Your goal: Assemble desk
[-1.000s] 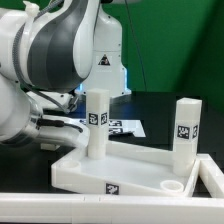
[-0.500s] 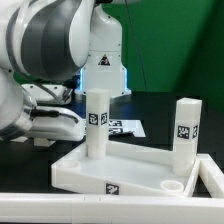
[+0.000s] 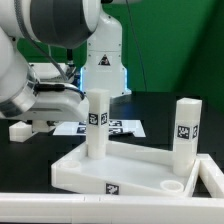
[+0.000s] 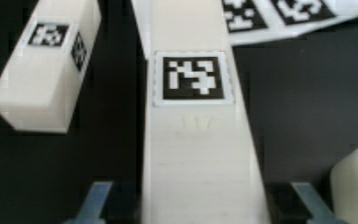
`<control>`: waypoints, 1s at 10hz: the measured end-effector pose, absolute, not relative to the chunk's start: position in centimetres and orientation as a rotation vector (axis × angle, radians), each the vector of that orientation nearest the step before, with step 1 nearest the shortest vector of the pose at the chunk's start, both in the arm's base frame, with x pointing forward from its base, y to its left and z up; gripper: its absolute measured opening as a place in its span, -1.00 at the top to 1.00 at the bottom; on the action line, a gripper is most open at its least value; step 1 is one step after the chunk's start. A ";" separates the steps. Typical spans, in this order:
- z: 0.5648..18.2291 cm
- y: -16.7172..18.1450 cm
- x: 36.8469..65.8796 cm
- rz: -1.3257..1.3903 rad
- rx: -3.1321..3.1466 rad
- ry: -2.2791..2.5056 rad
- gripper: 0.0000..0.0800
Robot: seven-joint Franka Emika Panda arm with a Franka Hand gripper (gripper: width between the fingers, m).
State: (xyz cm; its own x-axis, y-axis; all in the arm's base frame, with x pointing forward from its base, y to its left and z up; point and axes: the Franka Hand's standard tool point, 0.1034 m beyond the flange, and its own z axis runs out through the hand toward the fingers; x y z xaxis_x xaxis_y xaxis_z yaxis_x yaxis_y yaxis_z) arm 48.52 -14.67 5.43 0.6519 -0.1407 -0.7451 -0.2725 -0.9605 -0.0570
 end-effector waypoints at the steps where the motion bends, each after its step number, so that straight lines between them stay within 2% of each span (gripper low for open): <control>1: 5.3 -14.9 49.2 1.138 -2.742 0.342 0.28; 2: 5.9 -15.0 49.9 1.046 -2.787 0.320 0.28; 5: 10.4 -14.9 54.0 0.767 -2.902 0.246 0.28; 6: 10.9 -14.5 54.8 0.688 -2.935 0.233 0.27; 10: 10.7 -15.4 55.9 0.267 -3.062 0.260 0.27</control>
Offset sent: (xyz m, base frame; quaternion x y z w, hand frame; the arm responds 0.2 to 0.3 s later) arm 0.0382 -0.0063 0.0592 -0.0444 0.1850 -0.0696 0.9793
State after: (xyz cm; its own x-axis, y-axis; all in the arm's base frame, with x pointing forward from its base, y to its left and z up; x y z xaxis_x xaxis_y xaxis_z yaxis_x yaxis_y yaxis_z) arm 55.86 -15.39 10.68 0.9708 -0.1626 -0.1763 -0.1724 -0.9841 -0.0418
